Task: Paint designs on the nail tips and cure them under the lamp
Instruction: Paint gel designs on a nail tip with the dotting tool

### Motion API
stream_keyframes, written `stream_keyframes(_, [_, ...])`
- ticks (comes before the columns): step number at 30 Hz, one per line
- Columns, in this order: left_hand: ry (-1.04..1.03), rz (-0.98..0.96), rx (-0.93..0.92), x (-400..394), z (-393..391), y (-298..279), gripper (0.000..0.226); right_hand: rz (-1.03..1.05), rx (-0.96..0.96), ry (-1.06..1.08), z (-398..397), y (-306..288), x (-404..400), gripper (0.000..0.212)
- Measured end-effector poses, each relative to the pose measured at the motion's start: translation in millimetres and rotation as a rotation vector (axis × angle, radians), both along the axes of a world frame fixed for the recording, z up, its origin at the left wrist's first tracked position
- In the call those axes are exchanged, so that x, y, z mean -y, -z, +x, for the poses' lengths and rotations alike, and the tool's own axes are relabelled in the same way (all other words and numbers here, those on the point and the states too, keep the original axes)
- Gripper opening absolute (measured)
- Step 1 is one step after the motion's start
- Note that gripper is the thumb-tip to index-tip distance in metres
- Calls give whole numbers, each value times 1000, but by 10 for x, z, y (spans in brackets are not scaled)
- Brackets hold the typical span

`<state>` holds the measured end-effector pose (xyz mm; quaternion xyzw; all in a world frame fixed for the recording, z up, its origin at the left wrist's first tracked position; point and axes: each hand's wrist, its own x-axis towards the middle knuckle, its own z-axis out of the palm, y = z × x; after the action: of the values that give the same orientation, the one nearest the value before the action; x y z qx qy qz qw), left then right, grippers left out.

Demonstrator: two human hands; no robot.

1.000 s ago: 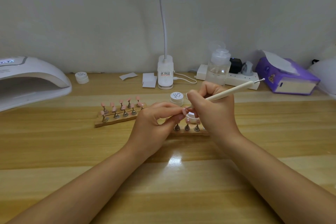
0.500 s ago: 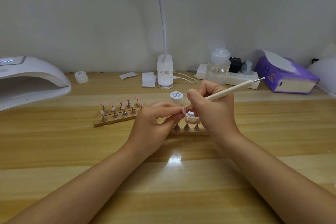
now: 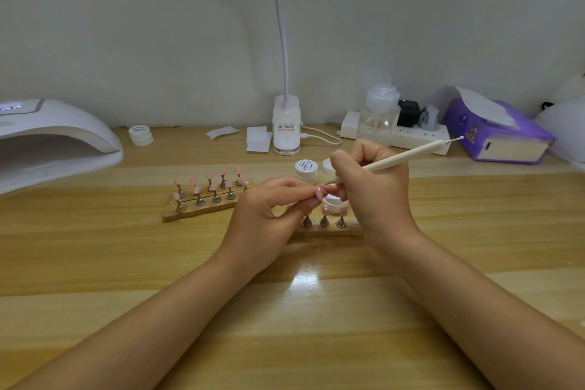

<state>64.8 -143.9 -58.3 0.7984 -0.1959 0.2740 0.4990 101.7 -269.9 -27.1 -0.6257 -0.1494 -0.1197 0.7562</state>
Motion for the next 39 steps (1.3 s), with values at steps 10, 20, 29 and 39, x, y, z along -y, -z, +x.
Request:
stream_keyframes(10, [-14, -9, -7, 13, -16, -15, 20, 83, -41, 14, 45, -27, 31, 40])
stream_keyframes(20, [-25, -8, -3, 19, -33, -40, 23, 25, 7, 68, 162, 17, 138, 41])
stream_keyframes(29, [-37, -4, 2, 16, -21, -35, 21, -172, -14, 117, 249, 168, 192, 36])
stream_keyframes(39, [-51, 9, -12, 19, -22, -46, 21, -385, 52, 215, 363, 266, 198, 45])
